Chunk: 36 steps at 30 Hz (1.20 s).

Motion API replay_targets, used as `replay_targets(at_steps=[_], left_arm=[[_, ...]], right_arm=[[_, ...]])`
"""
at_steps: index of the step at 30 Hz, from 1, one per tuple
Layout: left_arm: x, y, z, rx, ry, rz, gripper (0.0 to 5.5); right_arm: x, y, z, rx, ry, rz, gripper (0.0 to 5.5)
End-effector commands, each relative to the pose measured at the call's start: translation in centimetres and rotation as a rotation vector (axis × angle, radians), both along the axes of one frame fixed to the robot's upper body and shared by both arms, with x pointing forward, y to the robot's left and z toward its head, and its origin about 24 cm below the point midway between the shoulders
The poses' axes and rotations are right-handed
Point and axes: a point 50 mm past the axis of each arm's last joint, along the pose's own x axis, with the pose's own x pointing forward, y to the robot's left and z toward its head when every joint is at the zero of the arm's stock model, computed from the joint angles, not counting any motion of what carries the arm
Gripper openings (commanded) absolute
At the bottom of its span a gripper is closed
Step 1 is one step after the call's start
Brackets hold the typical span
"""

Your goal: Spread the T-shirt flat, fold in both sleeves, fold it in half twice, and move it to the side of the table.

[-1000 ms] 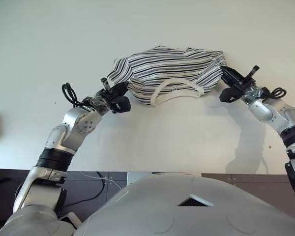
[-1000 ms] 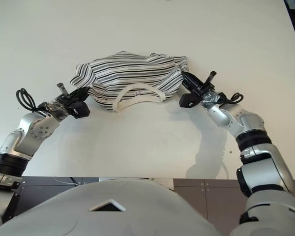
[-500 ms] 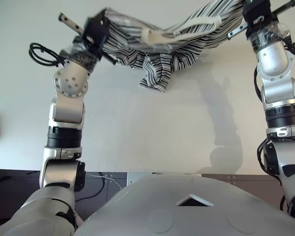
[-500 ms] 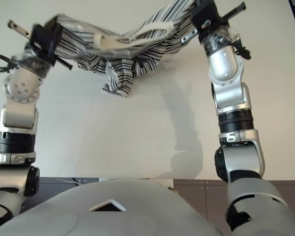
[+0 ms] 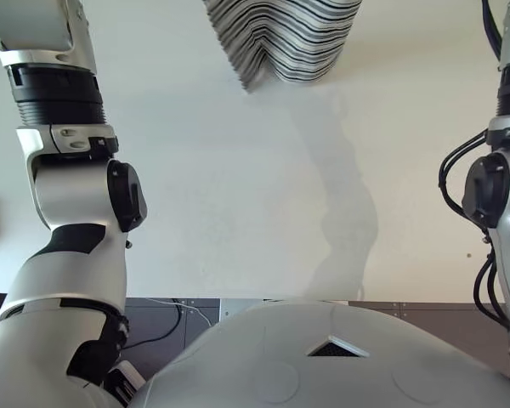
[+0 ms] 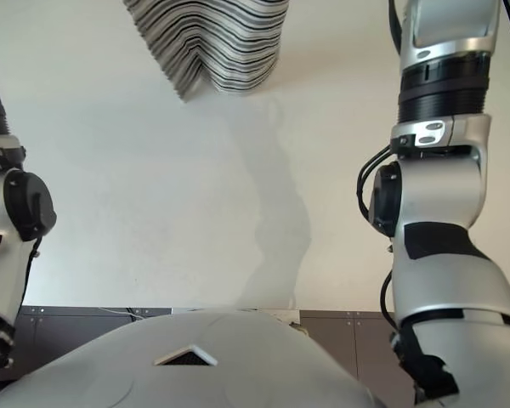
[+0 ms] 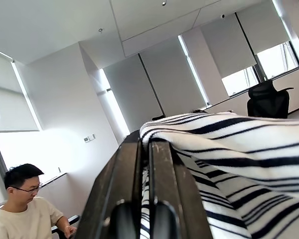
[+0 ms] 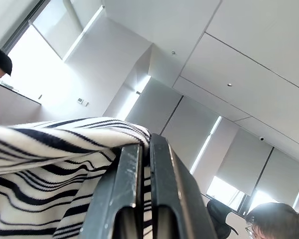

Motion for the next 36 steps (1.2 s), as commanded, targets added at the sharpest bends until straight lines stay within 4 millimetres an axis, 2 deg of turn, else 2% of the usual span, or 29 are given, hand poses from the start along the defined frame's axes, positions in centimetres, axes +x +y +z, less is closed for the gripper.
replay_targets(at_steps=[1,4,7,9,10,12,15,17,19,20,22,25,27,28,29,32,34,36], left_arm=[[0.3,0.6,2.3,0.002,-0.018,0.005,0.1],[0.6,0.8,1.5,0.032,0.018,0.013,0.1],[0.5,0.7,-0.3,0.051,0.064,-0.025,0.1],[-0.4,0.6,-1.1,0.045,0.078,-0.102,0.1],[-1.5,0.6,-1.4,0.042,0.07,-0.174,0.1],[-5.4,1.6,-2.0,-0.041,0.088,-0.348,0.1],[-11.9,2.7,-3.4,-0.07,0.18,-0.541,0.1],[-15.8,2.9,-3.6,-0.12,0.24,-0.632,0.1],[-18.7,2.8,-3.5,-0.193,0.294,-0.702,0.1],[-19.7,2.0,-4.6,-0.181,0.384,-0.744,0.1],[-21.8,0.4,-8.2,-0.119,0.62,-0.805,0.1],[-25.4,-0.7,-15.9,0.053,1.043,-0.802,0.1],[-28.1,-0.1,-21.4,0.248,1.226,-0.734,0.1],[-28.9,0.3,-23.0,0.315,1.244,-0.677,0.1],[-28.9,0.7,-23.9,0.35,1.226,-0.607,0.33],[-27.8,2.0,-23.4,0.301,1.094,-0.456,0.78],[-28.9,2.0,-23.4,0.274,1.104,-0.477,1.13],[-30.5,1.7,-23.0,0.142,1.205,-0.568,1.43]], right_arm=[[0.1,-0.4,2.0,0.061,-0.021,0.002,0.13],[0.3,-0.5,1.8,0.066,-0.008,-0.001,0.13],[0.2,-1.7,0.2,0.063,0.062,0.001,0.13],[-0.4,-2.3,-1.1,0.086,0.145,0.077,0.13],[-1.3,-2.4,-1.9,0.089,0.207,0.172,0.13],[-5.7,-3.5,-3.0,0.096,0.288,0.417,0.13],[-12.6,-5.2,-2.5,0.122,0.343,0.661,0.13],[-16.2,-6.0,-2.1,0.133,0.383,0.751,0.13],[-18.8,-6.9,-1.9,0.154,0.442,0.772,0.13],[-19.6,-7.0,-2.8,0.129,0.521,0.767,0.13],[-21.0,-6.4,-5.6,0.079,0.735,0.789,0.13],[-23.8,-4.3,-13.8,-0.127,1.192,0.75,0.13],[-25.8,-4.9,-19.8,-0.252,1.412,0.667,0.13],[-26.4,-5.6,-21.8,-0.302,1.45,0.613,0.35],[-26.9,-6.2,-22.9,-0.338,1.466,0.584,0.43],[-27.4,-8.1,-23.3,-0.378,1.461,0.535,1.06],[-28.0,-9.0,-22.7,-0.402,1.457,0.585,1.46],[-28.4,-9.3,-21.4,-0.363,1.456,0.663,1.82]])
